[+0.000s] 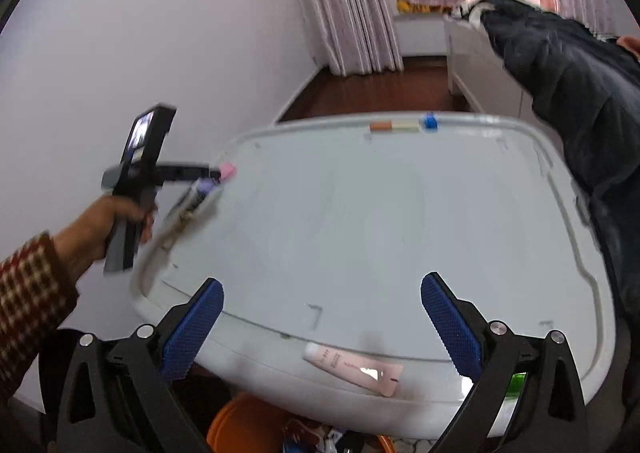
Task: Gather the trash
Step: 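Grasp the pink nail clipper with the left tool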
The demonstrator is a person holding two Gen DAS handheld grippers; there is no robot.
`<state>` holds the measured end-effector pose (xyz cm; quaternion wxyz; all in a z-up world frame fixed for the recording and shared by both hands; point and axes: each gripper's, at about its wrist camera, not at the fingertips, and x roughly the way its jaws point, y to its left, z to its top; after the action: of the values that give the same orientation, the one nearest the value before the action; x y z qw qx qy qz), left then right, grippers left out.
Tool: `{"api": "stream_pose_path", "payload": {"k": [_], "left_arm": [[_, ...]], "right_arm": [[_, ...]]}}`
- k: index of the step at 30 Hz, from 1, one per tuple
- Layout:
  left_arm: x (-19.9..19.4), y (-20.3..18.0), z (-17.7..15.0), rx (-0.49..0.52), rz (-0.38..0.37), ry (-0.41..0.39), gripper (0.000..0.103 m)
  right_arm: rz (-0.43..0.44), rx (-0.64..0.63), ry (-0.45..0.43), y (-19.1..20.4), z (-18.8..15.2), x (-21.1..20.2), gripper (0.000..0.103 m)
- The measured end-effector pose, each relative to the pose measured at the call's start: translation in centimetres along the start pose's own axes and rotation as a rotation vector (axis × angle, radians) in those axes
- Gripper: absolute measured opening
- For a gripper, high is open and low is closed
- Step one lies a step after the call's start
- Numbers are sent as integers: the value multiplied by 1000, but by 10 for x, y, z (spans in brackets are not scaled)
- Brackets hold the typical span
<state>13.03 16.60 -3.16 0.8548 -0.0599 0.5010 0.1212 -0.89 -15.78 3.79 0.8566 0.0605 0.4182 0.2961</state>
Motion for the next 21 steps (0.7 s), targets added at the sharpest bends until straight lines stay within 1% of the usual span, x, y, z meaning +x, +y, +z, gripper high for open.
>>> {"api": "stream_pose_path", "payload": {"k": [1,4,5,8,10,11,12,13,14,17,19,21], "left_arm": [[8,0,5,10,5,6,51],[30,1,12,39,24,22,51],[32,2,13,36,15,9,50],[33,6,13,-9,-41,-22,34],[30,2,7,-7,-14,-39,34],[27,1,5,-7,-12,-33,34],[23,1,3,-19,-23,-31,34],[17,2,1,-44,-65,-28,34],[5,-2,-3,-54,-85,-32,34],[-26,-27,-7,-14,-110,-69,34],[-52,-47,-13,2,-156,-93,34],[-68,-67,-20,24,-207,-102,34]], "right_arm": [[18,16,8,-3,0,1,98],[52,79,4,-18,3,-1,97],[56,88,0,-21,5,-2,97],[58,98,-7,-24,7,-3,97],[66,109,3,-25,5,-4,97],[74,112,10,-23,6,-8,97],[77,111,14,-23,6,-7,97],[73,108,13,-22,4,-9,97],[70,104,12,-24,6,-7,97],[56,109,17,-30,8,-5,98],[46,118,43,-34,12,1,97],[22,134,64,-39,17,5,98]]}}
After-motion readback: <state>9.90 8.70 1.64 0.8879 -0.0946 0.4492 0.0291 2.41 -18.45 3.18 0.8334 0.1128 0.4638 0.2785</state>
